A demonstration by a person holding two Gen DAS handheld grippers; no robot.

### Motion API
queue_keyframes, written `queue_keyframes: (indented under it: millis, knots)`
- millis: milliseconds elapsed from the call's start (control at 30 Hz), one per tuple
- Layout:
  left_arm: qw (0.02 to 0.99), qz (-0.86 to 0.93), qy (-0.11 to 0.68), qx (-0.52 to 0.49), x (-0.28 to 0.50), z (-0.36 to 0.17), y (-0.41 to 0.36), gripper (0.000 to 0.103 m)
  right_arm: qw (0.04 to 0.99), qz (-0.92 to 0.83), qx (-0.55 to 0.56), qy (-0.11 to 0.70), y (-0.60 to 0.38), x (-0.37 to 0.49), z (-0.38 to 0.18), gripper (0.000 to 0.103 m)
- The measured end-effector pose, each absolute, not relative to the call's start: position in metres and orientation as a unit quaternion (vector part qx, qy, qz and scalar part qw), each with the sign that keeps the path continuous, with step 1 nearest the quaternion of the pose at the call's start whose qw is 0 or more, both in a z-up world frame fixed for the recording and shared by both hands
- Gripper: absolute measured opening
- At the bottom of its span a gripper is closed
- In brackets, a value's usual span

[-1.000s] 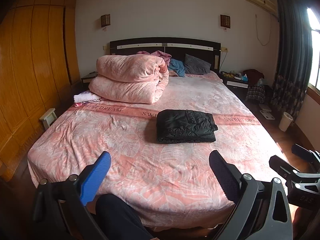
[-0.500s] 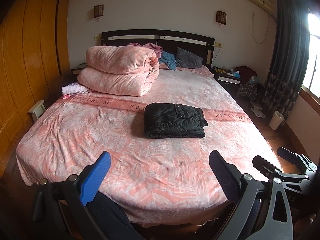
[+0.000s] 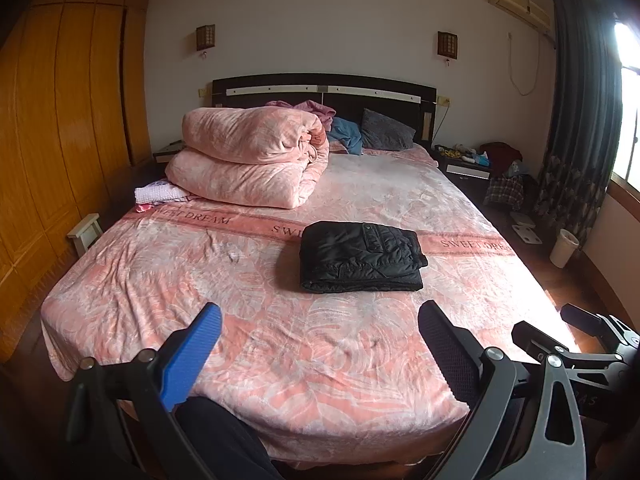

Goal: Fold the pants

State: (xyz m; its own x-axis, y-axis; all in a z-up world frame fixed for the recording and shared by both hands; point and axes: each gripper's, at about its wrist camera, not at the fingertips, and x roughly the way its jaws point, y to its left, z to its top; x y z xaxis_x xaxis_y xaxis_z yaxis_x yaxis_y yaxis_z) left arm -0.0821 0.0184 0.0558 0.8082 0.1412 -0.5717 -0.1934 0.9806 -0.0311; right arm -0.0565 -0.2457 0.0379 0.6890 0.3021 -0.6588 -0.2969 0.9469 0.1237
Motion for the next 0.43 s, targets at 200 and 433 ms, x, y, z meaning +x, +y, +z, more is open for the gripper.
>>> queue_keyframes:
  millis: [200,433]
  knots:
    - [0.949,0.086,0.301,-0.048,-0.0824,0.0541,0.0208,0.099,0.919,0.16,0.006,0.36,-0.2456,-0.0571,0.0371,0.1]
    - [0.948,0.096,0.3,-0.054,-0.084,0.0542,0.0252,0.099,0.919,0.161,0.006,0.36,-0.2456,-0.0574,0.0367,0.1]
